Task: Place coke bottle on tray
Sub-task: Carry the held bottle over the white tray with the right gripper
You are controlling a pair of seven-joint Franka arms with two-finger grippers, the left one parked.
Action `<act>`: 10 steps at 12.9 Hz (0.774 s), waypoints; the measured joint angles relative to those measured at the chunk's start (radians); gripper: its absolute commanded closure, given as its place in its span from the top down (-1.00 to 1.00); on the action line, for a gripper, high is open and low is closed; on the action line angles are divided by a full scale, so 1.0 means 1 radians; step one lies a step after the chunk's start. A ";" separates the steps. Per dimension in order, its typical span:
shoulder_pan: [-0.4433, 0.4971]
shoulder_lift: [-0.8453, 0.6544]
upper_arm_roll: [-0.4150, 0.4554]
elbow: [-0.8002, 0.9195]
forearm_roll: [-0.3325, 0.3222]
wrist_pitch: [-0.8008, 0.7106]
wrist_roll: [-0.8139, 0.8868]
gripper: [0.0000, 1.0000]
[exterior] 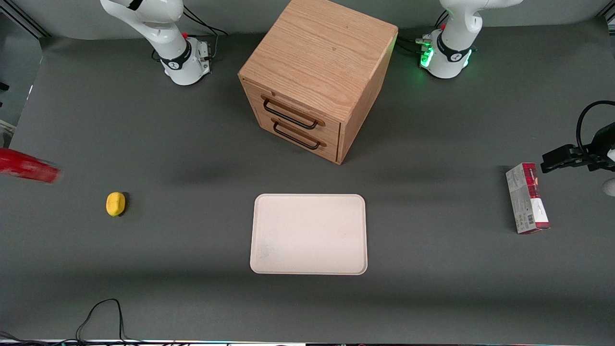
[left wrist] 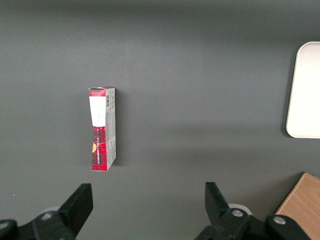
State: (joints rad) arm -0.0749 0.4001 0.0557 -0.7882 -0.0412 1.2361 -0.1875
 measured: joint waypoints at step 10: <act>0.625 0.134 -0.003 -0.037 -0.121 0.227 0.666 -1.00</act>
State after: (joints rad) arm 0.5497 0.5343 0.0532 -0.8249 -0.1622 1.4627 0.4784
